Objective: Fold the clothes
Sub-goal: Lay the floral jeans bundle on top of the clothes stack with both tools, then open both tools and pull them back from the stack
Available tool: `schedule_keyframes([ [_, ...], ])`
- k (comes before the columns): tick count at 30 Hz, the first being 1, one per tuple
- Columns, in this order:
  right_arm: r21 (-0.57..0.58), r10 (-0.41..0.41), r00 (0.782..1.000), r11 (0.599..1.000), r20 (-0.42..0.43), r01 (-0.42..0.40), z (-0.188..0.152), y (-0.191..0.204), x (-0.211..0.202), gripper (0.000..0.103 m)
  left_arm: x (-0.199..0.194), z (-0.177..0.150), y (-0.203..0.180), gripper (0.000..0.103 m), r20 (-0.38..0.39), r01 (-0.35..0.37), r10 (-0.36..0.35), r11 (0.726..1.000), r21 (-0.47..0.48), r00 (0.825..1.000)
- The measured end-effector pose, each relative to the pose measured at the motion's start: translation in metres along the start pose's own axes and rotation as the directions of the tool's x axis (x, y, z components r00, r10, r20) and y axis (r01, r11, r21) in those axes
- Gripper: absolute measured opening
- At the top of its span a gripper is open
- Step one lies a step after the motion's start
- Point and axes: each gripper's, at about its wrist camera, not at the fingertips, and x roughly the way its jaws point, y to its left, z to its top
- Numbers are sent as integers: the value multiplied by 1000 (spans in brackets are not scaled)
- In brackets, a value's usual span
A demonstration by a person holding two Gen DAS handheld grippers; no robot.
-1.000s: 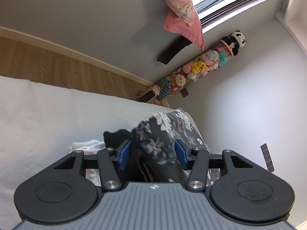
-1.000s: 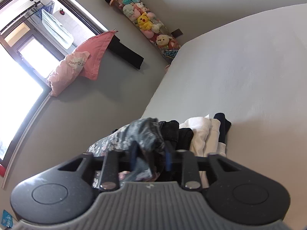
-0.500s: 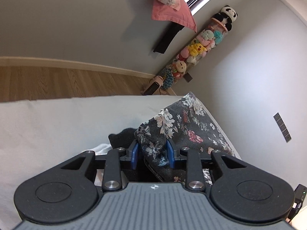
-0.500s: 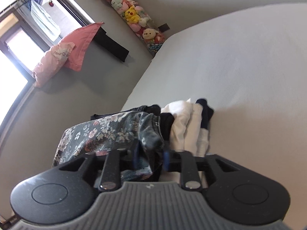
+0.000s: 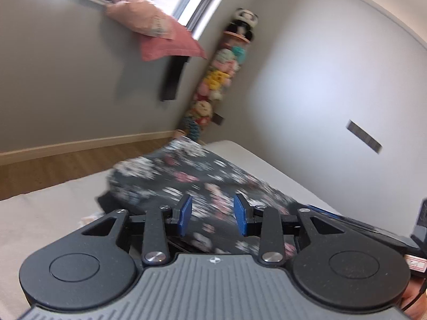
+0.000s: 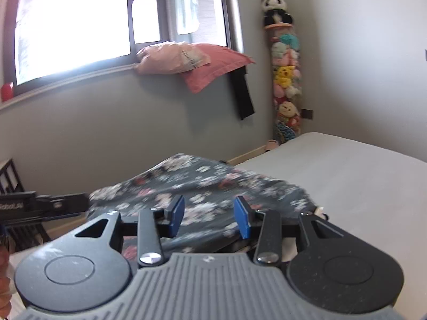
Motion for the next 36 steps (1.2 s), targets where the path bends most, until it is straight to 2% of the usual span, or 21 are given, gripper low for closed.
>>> schedule_keyframes([
  [5, -39, -22, 999, 999, -48, 21, -25, 12, 5, 43, 15, -27, -14, 38, -77, 16, -14, 999, 28, 997],
  [9, -4, -59, 994, 998, -95, 59, -43, -1, 14, 43, 36, -44, -5, 37, -170, 0, 2, 1000, 10, 985],
  [14, 50, -64, 989, 996, -136, 71, -49, -6, 23, 45, 38, -47, 3, 37, -174, -9, 9, 1000, 2, 985],
  [18, 67, -82, 986, 993, -143, 93, -38, -1, 16, 45, 21, -40, -6, 37, -159, -38, 45, 998, 45, 986],
  [23, 68, -113, 988, 990, -108, 121, -26, 13, -24, 46, -12, -32, -25, 38, -130, -80, 97, 988, 133, 987],
  [28, 71, -133, 988, 988, -80, 138, -19, 31, -79, 46, -55, -23, -51, 51, -103, -120, 143, 973, 198, 984],
  [33, 82, -139, 989, 986, -58, 143, -9, 46, -134, 47, -99, -16, -71, 59, -100, -145, 169, 966, 213, 981],
  [36, 91, -146, 989, 985, -35, 149, -7, 57, -170, 52, -128, -18, -80, 59, -108, -142, 166, 969, 202, 980],
])
